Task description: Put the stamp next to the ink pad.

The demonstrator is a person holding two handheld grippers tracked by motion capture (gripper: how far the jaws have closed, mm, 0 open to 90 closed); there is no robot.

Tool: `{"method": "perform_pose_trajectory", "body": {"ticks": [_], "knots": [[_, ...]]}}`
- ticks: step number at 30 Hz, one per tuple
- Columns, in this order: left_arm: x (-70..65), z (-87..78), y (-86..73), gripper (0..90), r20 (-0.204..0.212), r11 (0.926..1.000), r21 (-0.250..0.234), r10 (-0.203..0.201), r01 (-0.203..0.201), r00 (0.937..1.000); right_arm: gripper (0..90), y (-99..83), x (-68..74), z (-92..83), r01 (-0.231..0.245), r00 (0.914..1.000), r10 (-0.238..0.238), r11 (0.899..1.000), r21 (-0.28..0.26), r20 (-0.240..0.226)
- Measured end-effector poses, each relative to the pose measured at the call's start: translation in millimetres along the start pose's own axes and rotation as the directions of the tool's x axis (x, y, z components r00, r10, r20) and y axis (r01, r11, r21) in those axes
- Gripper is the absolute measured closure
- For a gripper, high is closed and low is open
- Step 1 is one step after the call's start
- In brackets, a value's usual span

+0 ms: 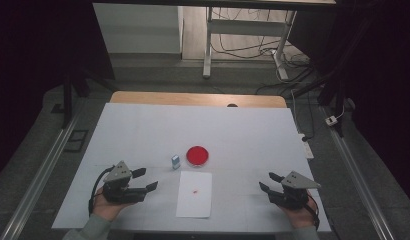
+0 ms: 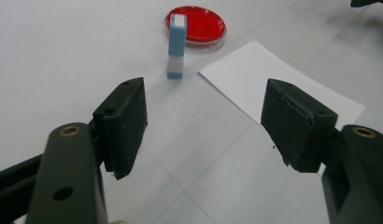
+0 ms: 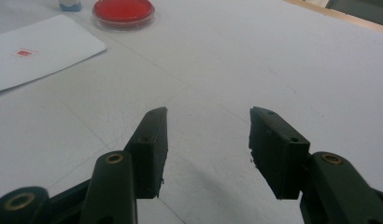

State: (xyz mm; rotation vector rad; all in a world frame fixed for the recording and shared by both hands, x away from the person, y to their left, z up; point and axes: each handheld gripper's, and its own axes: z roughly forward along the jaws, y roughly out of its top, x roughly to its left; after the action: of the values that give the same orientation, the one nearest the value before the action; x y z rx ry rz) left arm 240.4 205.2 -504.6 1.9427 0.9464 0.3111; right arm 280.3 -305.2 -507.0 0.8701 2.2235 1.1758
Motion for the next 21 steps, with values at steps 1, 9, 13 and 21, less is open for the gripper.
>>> {"method": "perform_pose_trajectory", "body": {"ticks": [1, 9, 13, 21], "knots": [[0.0, -1.5, -1.8, 32.3, -0.001, 1.0, -0.002, 0.0, 0.0, 1.0, 46.9, -0.3, -0.3, 0.0, 0.001, 1.0, -0.001, 1.0, 0.001, -0.002], [1.6, -3.5, -3.4, 32.5, 0.008, 1.0, 0.0, -0.003, 0.003, 1.0, 47.0, -0.2, -2.8, -1.3, 0.012, 0.9999, -0.012, 1.0, 0.0, 0.002], [1.6, -2.1, -3.5, 33.0, 0.012, 1.0, 0.008, -0.003, 0.003, 0.9999, 47.0, 0.7, -2.9, -1.5, 0.021, 0.9998, -0.021, 1.0, 0.0, 0.004], [3.5, -3.2, -3.5, 34.4, 0.017, 0.9999, 0.01, -0.009, 0.009, 0.9998, 47.0, 1.7, -2.3, -2.3, 0.023, 0.9997, -0.023, 1.0, -0.002, 0.009]]}}
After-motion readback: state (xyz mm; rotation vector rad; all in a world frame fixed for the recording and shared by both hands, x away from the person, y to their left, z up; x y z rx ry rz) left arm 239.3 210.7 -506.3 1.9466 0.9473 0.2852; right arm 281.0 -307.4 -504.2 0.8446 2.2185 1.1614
